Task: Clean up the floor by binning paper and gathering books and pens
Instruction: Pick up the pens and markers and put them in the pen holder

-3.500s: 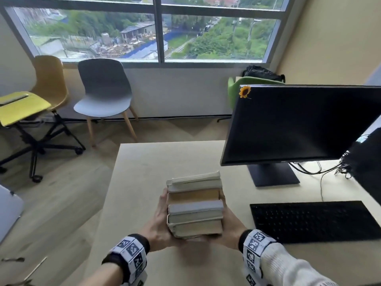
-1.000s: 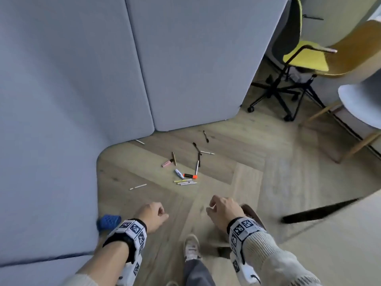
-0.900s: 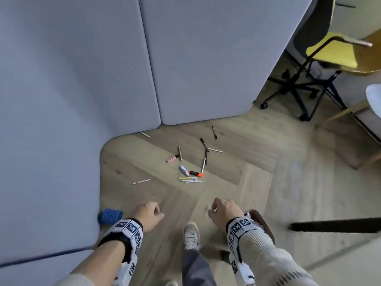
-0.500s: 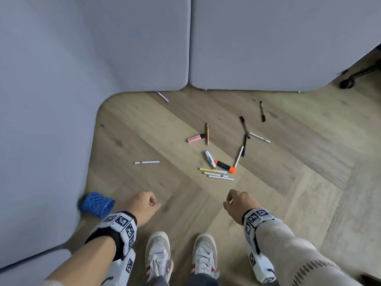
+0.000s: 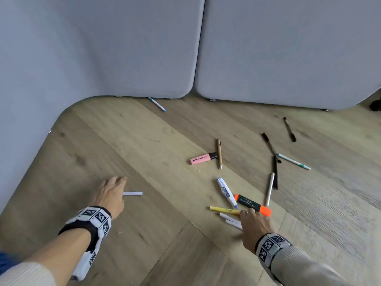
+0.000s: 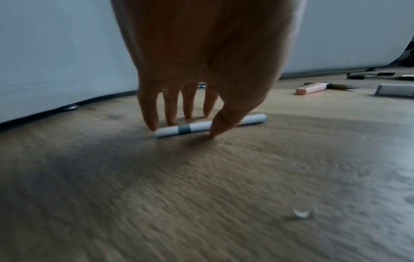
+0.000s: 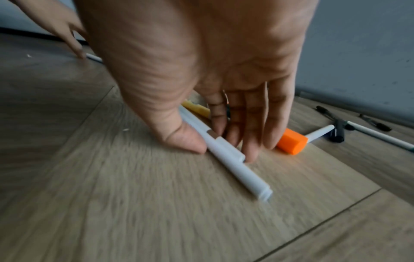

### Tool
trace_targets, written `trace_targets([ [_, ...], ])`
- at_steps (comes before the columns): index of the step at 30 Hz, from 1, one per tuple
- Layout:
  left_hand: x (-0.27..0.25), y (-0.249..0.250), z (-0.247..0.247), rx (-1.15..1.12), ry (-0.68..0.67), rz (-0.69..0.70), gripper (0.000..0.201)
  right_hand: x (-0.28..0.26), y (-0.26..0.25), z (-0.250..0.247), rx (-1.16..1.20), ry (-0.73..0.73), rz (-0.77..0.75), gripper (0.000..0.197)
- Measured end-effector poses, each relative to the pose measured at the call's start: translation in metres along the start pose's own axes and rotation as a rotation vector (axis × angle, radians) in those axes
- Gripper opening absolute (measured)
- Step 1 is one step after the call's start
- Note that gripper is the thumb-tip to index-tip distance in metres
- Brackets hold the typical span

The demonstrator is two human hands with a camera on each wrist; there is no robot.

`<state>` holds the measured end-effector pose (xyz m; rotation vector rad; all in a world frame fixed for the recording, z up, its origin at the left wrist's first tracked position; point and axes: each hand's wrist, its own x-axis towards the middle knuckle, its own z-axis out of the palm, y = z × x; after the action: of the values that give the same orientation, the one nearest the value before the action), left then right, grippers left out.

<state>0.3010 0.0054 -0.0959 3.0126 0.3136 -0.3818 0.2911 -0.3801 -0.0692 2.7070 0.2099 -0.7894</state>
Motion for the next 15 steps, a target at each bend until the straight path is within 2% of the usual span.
trace_targets([
  [2, 0.002, 0.009, 0.003, 0.071, 0.012, -0.035, 0.037, -0.002, 0.005, 0.005, 0.043, 0.035, -0.019, 0.028],
  [4, -0.006, 0.018, 0.000, 0.134, -0.045, -0.051, 0.023, -0.009, 0.012, 0.005, 0.079, 0.035, -0.011, 0.023],
  [7, -0.021, 0.023, -0.005, 0.164, -0.118, -0.050, 0.021, -0.019, 0.020, 0.003, 0.095, 0.033, -0.035, 0.021],
  [10, -0.025, 0.033, -0.010, 0.075, -0.094, -0.059, 0.019, -0.020, 0.025, -0.002, 0.152, 0.104, -0.090, 0.023],
  [13, -0.019, 0.050, -0.020, 0.000, -0.035, 0.027, 0.010, -0.018, 0.035, -0.022, 0.318, 0.239, -0.111, 0.028],
  [15, -0.016, 0.060, -0.033, 0.011, -0.014, 0.111, 0.009, -0.017, 0.050, -0.051, 0.380, 0.280, -0.053, 0.032],
])
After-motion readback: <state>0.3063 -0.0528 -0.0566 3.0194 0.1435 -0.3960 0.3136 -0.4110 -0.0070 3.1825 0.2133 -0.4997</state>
